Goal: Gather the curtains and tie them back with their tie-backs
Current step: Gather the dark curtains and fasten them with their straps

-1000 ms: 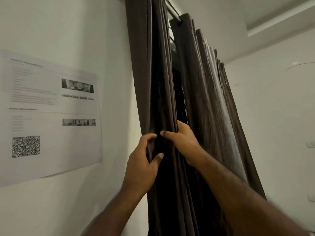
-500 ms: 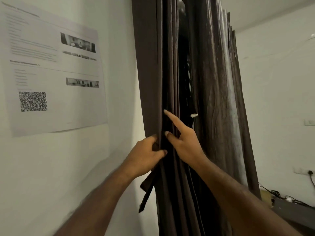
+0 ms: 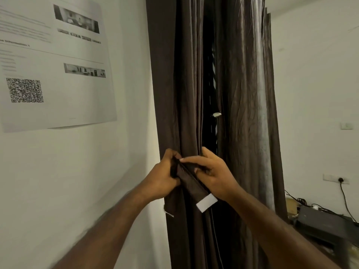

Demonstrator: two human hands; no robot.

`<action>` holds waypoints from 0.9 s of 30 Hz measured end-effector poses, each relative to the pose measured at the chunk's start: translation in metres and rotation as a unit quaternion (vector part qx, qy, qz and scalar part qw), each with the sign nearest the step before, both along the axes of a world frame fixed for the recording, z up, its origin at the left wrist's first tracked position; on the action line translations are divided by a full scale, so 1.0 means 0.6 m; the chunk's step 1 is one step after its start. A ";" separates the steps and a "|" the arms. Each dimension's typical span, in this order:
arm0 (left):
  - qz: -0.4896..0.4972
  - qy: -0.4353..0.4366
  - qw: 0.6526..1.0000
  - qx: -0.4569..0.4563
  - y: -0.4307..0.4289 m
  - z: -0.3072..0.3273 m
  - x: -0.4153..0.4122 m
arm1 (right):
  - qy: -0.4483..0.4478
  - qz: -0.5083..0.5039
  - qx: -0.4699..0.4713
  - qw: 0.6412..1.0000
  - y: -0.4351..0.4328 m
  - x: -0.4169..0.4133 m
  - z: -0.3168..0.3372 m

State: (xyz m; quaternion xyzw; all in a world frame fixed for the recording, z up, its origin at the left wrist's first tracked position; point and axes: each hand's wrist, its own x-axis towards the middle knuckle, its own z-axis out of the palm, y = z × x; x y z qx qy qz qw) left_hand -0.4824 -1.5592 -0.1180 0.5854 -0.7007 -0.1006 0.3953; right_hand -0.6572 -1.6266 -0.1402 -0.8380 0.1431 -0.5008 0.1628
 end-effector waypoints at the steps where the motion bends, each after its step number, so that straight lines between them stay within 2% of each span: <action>1: 0.004 0.006 1.000 -0.002 0.000 0.004 -0.001 | 0.023 0.010 0.029 0.999 0.003 -0.004 -0.005; 3: 0.017 0.015 1.000 -0.002 0.000 0.012 -0.004 | 0.051 0.041 0.098 0.993 0.011 -0.006 -0.008; 6: 0.059 0.008 0.998 -0.020 -0.005 0.014 -0.011 | 0.047 0.103 0.179 0.977 0.013 -0.010 -0.010; 11: 0.123 0.013 0.992 -0.025 -0.010 0.018 -0.025 | 0.049 0.293 0.298 0.907 0.007 -0.032 -0.021; 12: 0.127 0.008 0.992 -0.014 -0.008 0.022 -0.030 | 0.052 0.299 0.300 0.905 0.008 -0.030 -0.027; 14: 0.141 -0.012 0.990 0.009 -0.006 0.032 -0.042 | 0.029 0.265 0.267 0.926 0.010 -0.015 -0.038; 17: 0.171 -0.075 0.982 0.017 -0.004 0.040 -0.056 | -0.088 0.160 0.190 0.965 0.012 0.006 -0.052; 19: 0.165 -0.119 0.979 0.006 -0.001 0.040 -0.060 | -0.164 0.122 0.176 0.963 0.017 0.013 -0.057; 21: 0.139 -0.142 0.980 -0.024 0.006 0.038 -0.061 | -0.233 0.117 0.230 0.938 0.017 0.018 -0.057; 22: 0.123 -0.142 0.981 -0.043 0.011 0.035 -0.061 | -0.268 0.127 0.282 0.913 0.016 0.020 -0.056; 25: 0.076 -0.141 0.981 -0.110 0.034 0.020 -0.064 | -0.374 0.169 0.449 0.794 0.017 0.022 -0.048; 27: 0.047 -0.155 0.977 -0.138 0.042 0.008 -0.066 | -0.394 0.170 0.491 0.758 0.021 0.021 -0.044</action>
